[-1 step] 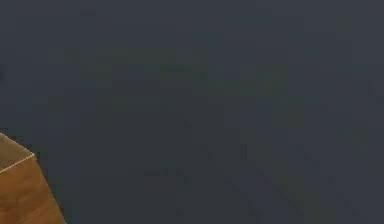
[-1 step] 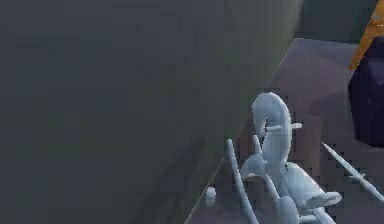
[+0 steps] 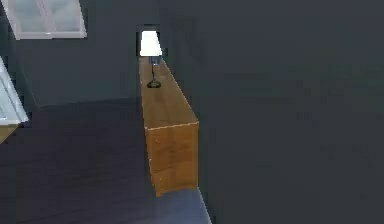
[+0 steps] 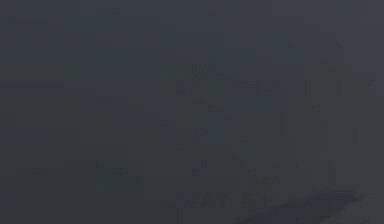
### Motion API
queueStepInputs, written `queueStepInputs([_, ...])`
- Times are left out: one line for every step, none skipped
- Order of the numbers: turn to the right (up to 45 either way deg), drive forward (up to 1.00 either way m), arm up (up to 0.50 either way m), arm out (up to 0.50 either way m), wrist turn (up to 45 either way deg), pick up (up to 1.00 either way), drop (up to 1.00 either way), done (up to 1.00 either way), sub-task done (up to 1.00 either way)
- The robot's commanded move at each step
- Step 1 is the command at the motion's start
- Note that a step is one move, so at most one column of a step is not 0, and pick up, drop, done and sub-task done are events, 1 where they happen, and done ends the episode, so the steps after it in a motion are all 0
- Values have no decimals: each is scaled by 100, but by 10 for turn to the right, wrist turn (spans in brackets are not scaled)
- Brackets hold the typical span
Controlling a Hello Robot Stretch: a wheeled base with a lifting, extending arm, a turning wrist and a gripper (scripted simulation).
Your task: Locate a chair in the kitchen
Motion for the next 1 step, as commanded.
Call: queueStepInputs([-450,0,0,0,0,0,0,0,0])
